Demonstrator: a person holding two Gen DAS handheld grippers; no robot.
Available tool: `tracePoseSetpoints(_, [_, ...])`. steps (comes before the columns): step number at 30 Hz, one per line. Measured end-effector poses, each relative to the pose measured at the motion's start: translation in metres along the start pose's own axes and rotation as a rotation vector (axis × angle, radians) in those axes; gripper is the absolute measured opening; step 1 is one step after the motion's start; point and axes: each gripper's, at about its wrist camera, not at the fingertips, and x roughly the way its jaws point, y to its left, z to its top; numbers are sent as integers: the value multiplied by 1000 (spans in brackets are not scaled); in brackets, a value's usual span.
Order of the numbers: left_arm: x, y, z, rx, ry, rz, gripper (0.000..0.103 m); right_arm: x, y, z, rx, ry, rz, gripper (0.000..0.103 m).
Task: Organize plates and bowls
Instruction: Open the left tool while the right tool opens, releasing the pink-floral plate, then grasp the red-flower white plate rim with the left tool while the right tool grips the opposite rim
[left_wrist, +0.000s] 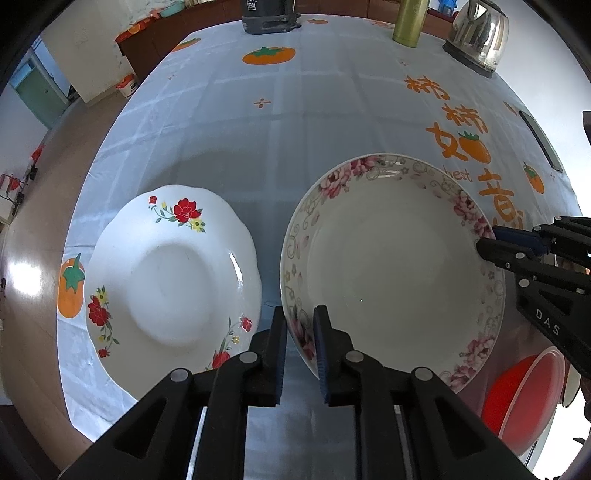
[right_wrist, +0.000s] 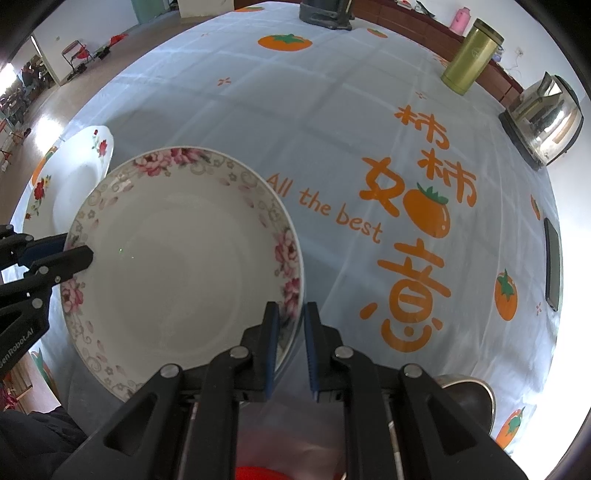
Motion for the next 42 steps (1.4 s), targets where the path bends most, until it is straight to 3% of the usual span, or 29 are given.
tracePoseSetpoints(12, [-1,3,0,-26,6,-14,17,0,1,-2,12,-2,1,17])
tracePoseSetpoints(17, [-1,3,-1,-26,17,-31,22,-2,4,-3,14,-10,26,40])
tracePoseSetpoints(19, [-2,3,-1,-26,19,-31,27,-4,4,-3,15,-18,28,56])
tracePoseSetpoints(21, [-2,4,-2,-31,18,-26,43,-6,3,-2,16,-29,24,56])
tracePoseSetpoints(23, [-5,7,-2,-43,10,-25,48,-9,3,-2,19,-36,20,56])
tracePoseSetpoints(29, [-17,18,-2,-73,-8,-43,48,-20,6,3,19,-73,16,62])
tracePoseSetpoints(33, [-29,37,-5,-112,-43,-15,48,-32,12,9,17,-122,40,62])
tracePoseSetpoints(42, [-37,112,-22,-306,-49,56,48,-47,44,29,-17,-173,119,56])
